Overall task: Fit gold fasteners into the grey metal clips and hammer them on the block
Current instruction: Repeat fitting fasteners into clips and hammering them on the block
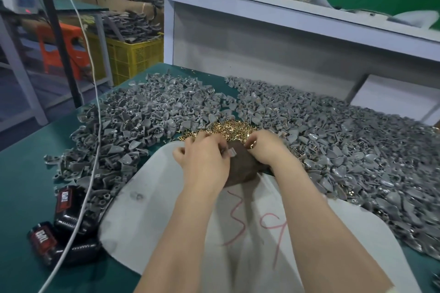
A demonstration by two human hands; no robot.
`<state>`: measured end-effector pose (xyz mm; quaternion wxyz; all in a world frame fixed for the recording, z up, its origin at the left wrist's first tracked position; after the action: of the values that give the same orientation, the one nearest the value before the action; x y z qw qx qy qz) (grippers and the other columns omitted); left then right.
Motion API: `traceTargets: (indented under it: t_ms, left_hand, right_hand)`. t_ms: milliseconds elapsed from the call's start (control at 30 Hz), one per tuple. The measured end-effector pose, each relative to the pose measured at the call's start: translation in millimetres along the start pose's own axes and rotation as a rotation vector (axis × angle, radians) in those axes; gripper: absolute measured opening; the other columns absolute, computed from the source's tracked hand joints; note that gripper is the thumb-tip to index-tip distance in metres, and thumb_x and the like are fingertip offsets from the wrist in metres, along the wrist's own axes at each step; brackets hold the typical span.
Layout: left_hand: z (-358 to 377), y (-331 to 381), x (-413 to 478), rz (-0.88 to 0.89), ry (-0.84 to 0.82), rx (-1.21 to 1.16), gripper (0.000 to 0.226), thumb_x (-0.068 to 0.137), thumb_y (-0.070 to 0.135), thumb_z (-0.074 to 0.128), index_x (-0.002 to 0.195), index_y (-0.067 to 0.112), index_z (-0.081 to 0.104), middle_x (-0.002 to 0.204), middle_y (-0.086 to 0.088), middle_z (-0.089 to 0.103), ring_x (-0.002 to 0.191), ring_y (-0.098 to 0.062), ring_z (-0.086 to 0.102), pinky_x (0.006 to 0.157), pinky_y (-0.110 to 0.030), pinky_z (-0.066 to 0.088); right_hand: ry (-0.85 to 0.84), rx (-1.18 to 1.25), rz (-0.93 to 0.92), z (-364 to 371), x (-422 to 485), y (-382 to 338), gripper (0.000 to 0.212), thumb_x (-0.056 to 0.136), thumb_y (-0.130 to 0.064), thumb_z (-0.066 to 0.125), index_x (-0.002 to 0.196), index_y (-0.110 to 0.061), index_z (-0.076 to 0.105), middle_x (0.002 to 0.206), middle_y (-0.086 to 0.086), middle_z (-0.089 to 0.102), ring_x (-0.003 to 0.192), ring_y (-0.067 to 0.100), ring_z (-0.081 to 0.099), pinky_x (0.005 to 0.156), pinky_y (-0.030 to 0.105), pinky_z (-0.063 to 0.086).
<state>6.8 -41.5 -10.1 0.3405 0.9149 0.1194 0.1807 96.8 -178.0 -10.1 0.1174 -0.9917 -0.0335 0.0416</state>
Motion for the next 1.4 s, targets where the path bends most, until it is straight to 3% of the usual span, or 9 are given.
traceTargets:
  t_ms: [133,267,400,667,833,1067,1200,1300,1400]
  left_hand:
    - [0.9,0.4,-1.3,0.002,-0.022,0.056,0.005,0.088,0.036,0.062,0.09,0.034,0.066,0.125,0.007,0.054,0.117,-0.021,0.038,0.067,-0.028,0.005]
    - [2.5,-0.7,-2.1,-0.001,-0.034,0.042,0.007,0.088,0.036,0.061,0.09,0.033,0.067,0.115,0.008,0.055,0.112,-0.021,0.038,0.074,-0.03,0.01]
    - [2.8,-1.4,-2.2,0.001,-0.023,0.047,0.008,0.087,0.034,0.06,0.092,0.032,0.066,0.112,0.007,0.055,0.112,-0.021,0.039,0.077,-0.031,0.013]
    - [3.6,-1.1,-0.6,0.0,-0.011,0.054,0.009,0.087,0.03,0.058,0.092,0.031,0.065,0.11,0.007,0.056,0.111,-0.021,0.039,0.076,-0.031,0.013]
    - [4.0,-1.0,-0.4,0.002,-0.01,0.059,0.01,0.087,0.028,0.058,0.092,0.032,0.065,0.11,0.007,0.056,0.111,-0.022,0.039,0.077,-0.031,0.014]
    - [4.1,-1.6,-0.2,-0.007,-0.013,0.062,0.009,0.087,0.028,0.058,0.091,0.031,0.065,0.11,0.007,0.056,0.111,-0.022,0.039,0.078,-0.032,0.015]
    - [3.8,-1.0,0.0,-0.009,-0.012,0.068,0.01,0.088,0.028,0.058,0.092,0.032,0.066,0.111,0.007,0.056,0.112,-0.022,0.039,0.079,-0.032,0.014]
    - [3.3,-1.0,-0.2,-0.006,-0.02,0.07,0.009,0.089,0.029,0.058,0.092,0.032,0.066,0.112,0.007,0.056,0.113,-0.022,0.038,0.079,-0.032,0.014]
    - [2.1,-0.4,-0.2,0.001,-0.024,0.044,0.015,0.087,0.035,0.061,0.101,0.033,0.066,0.119,0.006,0.055,0.117,-0.022,0.038,0.08,-0.032,0.014]
  right_hand:
    - [-0.002,0.008,0.001,5.8,5.1,1.4,0.012,0.088,-0.012,0.06,0.079,-0.016,0.065,0.103,0.005,0.068,0.098,0.026,0.06,0.088,0.036,0.049]
    - [-0.045,-0.03,0.0,8.1,6.0,1.3,0.018,0.091,-0.012,0.054,0.102,-0.006,0.068,0.107,0.012,0.066,0.099,0.029,0.06,0.087,0.034,0.05]
    - [-0.1,-0.032,-0.012,5.0,4.8,1.1,0.022,0.09,-0.012,0.056,0.105,-0.004,0.069,0.11,0.013,0.066,0.102,0.028,0.06,0.083,0.029,0.048]
    - [-0.039,-0.012,0.012,9.3,7.4,2.0,0.019,0.091,-0.01,0.052,0.102,-0.004,0.066,0.108,0.013,0.064,0.098,0.03,0.059,0.085,0.036,0.05]
    - [-0.054,-0.001,-0.026,7.2,5.9,2.5,0.018,0.087,-0.008,0.056,0.099,-0.006,0.07,0.105,0.012,0.067,0.096,0.027,0.061,0.078,0.029,0.048]
    - [-0.04,-0.049,-0.019,9.4,8.8,2.6,0.023,0.088,-0.002,0.051,0.104,-0.005,0.067,0.107,0.013,0.065,0.096,0.029,0.061,0.085,0.036,0.052]
    - [0.0,-0.042,0.013,12.2,8.6,5.1,0.023,0.091,-0.004,0.05,0.108,-0.003,0.065,0.111,0.014,0.064,0.1,0.029,0.059,0.085,0.033,0.05]
    - [0.157,0.154,0.07,3.4,5.3,7.2,0.021,0.094,-0.006,0.048,0.108,-0.005,0.065,0.113,0.013,0.064,0.102,0.027,0.059,0.089,0.035,0.047]
    - [0.248,0.562,0.037,-14.0,-4.4,3.5,0.017,0.096,-0.008,0.049,0.105,-0.011,0.063,0.101,0.004,0.066,0.093,0.017,0.063,0.088,0.034,0.051]
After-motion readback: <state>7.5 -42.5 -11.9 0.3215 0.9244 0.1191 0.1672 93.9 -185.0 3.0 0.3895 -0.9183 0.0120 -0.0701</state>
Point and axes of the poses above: each hand's wrist, its own x-axis towards the middle knuckle, its own z-axis out of the palm, y = z × x, the point moved 3 cm from there along x, towards the middle knuckle
